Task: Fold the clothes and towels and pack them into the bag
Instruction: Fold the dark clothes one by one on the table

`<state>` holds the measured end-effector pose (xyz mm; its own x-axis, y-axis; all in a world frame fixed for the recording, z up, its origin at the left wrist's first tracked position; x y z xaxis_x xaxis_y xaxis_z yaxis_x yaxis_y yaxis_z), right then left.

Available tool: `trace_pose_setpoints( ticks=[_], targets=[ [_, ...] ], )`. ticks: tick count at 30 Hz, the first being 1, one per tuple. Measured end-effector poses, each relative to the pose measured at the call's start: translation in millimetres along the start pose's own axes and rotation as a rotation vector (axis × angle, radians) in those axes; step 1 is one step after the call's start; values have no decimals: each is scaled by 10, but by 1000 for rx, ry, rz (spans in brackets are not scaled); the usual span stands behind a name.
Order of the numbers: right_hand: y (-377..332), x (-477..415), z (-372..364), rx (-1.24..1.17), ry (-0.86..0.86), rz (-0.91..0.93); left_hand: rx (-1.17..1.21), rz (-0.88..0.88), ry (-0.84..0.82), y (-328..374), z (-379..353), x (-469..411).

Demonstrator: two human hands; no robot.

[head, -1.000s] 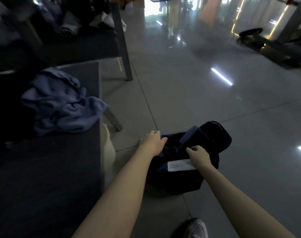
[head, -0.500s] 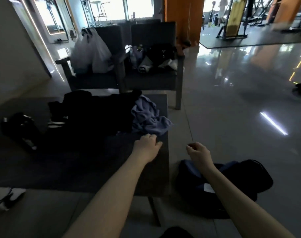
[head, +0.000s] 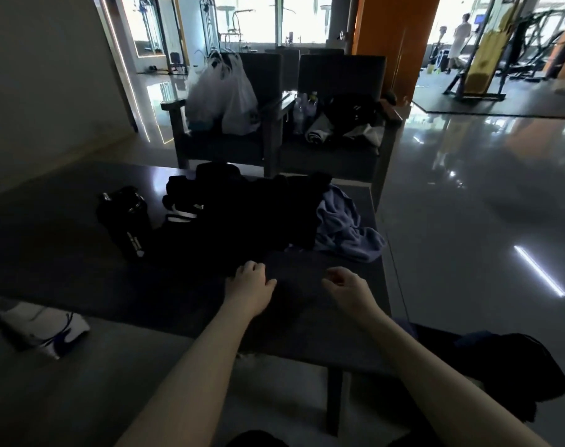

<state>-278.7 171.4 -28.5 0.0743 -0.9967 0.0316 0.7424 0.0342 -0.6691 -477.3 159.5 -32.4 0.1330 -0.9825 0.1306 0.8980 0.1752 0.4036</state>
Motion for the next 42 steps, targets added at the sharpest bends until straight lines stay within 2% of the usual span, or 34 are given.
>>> trace_pose_setpoints(
  ticks=[6,13,18,26,30,34,38,42],
  targets=[
    [-195,-179,-366,16,-46,50,37,77,61,-405,-33,-189],
    [-161,-382,-553,5,-42,64,-26,55,170,-457,-76,-524],
    [-129,-447,-545,-9,-54,75,-69,-25,331,-403,-15,-575],
    [-193,-310,-471,-61,-81,78,267,-70,339,-301,244,-354],
    [-334,-198,-413,-93,-115,102,371,-97,283,-219,447,-209],
    [-561,-68,-404,-145,-169,180,425,-162,296,-52,701,-42],
    [-770,12,-374,-212,-54,328,464,-204,299,82,878,99],
    [-785,-13,-323,-221,50,277,463,-270,269,154,982,167]
  ],
)
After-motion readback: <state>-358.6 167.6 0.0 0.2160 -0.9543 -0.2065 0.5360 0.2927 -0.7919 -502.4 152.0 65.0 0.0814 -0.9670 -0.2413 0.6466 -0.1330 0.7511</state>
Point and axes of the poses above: each hand's wrist, its own x-axis away from the middle knuckle, its own z-axis out of the back of the hand, y = z × x, the point moved 5 cm from there along -x, towards the middle knuckle, and after that the axes turned 8 degrees about x, right-handed, at the moved point
